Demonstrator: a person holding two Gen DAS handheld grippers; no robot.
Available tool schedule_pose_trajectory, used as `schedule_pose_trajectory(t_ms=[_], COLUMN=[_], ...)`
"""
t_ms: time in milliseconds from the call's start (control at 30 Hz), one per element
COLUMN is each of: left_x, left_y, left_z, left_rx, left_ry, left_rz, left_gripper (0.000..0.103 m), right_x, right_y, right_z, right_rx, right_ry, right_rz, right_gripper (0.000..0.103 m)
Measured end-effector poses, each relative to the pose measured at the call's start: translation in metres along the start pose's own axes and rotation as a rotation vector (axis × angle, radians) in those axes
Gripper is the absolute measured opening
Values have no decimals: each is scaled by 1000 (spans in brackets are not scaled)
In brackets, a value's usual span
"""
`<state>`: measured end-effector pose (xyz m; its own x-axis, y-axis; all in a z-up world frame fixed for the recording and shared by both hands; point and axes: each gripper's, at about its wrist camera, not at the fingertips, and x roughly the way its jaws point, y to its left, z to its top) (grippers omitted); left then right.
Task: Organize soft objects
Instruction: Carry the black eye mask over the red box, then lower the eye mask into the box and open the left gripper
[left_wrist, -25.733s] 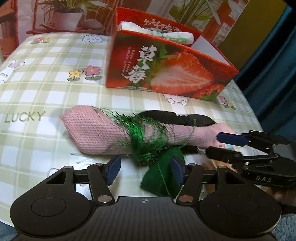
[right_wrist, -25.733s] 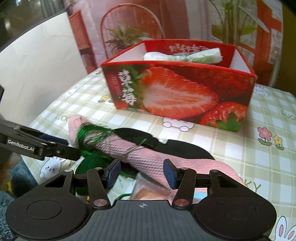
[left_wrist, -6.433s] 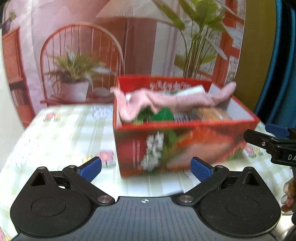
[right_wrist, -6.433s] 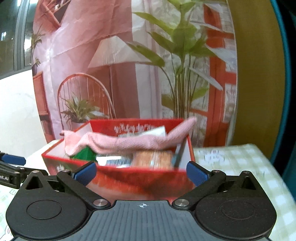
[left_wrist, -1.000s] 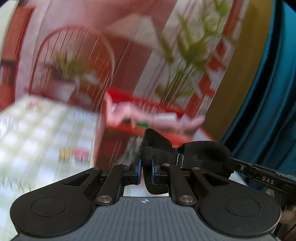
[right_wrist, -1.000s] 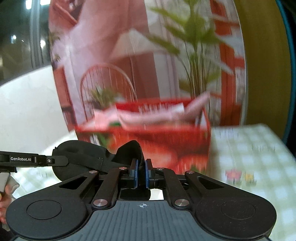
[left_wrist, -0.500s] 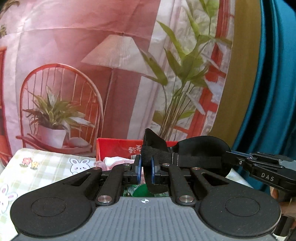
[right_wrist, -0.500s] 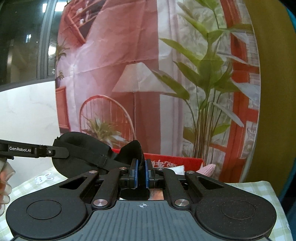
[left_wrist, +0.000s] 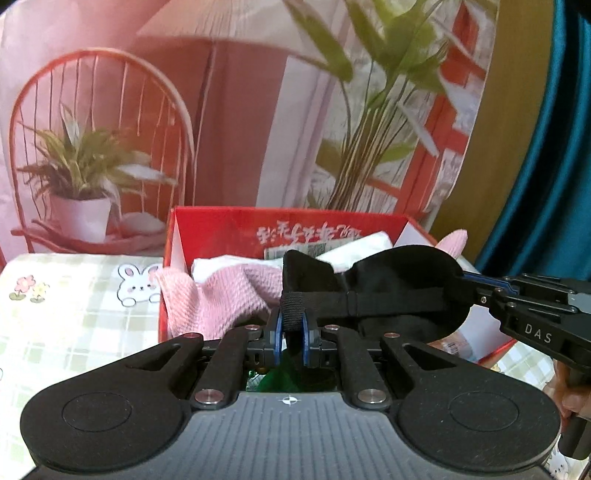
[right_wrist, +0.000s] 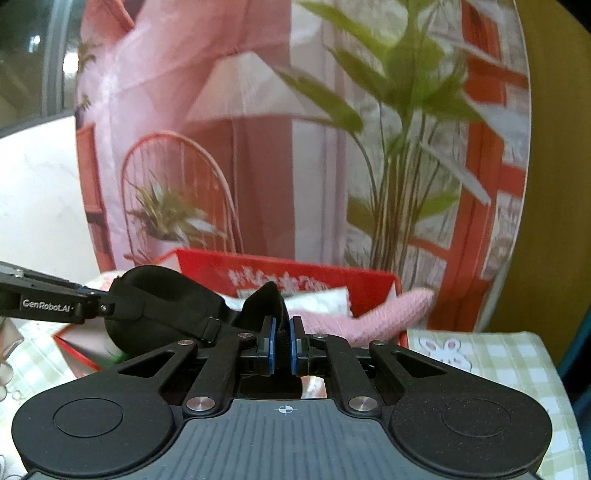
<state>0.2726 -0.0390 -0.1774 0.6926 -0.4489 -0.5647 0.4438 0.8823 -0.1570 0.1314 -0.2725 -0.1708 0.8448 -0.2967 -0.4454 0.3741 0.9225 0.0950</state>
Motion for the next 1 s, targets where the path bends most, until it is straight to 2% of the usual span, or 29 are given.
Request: schedule_pose_trajectory(t_ms=[267, 300, 367, 400, 433, 567, 600, 633, 700, 767, 800, 900, 967, 1000], left_x=[11, 10, 7, 6, 3, -7, -9, -11, -18, -25, -29, -39, -48, -52], left_y=[7, 7, 6, 5, 5, 1, -1, -2, -6, -8, -9, -13, -14, -15], left_z=[5, 6, 8, 8, 9, 12, 12, 13, 14, 16, 17, 18, 20, 20], left_rx=[1, 4, 12, 12, 7, 20, 25, 29, 35, 37, 37, 33, 32, 31], left_ry=[7, 2, 6, 5, -1, -30, -35, -40, -56, -72, -79, -100, -122, -132], left_rz=[7, 11, 18, 24, 26, 51, 60, 70, 84, 93, 108, 164, 182, 195], left_gripper=[13, 17, 36, 54, 66, 78, 85, 93, 100, 101, 103, 103, 103, 103], right_x=[23, 24, 25, 25, 25, 21, 20, 18, 13, 7, 4, -6, -14, -18], right_y=[-15, -16, -17, -18, -18, -16, -15, -15, -15, -14, -13, -11, -9, -9], right_z=[-7, -7, -7, -7, -6, -4, -4, -3, -1, 1, 2, 6, 9, 10], right_rx=[43, 41, 37, 35, 32, 13, 10, 9, 9, 8, 8, 10, 15, 19], right_ry=[59, 60, 57, 56, 57, 47, 41, 36, 24, 9, 3, -13, -31, -42], right_rz=[-39, -46, -61, -68, -74, -101, -105, -107, -111, -112, -111, -113, -119, -120], right_gripper=[7, 8, 11, 12, 15, 24, 26, 32, 44, 57, 61, 80, 97, 100])
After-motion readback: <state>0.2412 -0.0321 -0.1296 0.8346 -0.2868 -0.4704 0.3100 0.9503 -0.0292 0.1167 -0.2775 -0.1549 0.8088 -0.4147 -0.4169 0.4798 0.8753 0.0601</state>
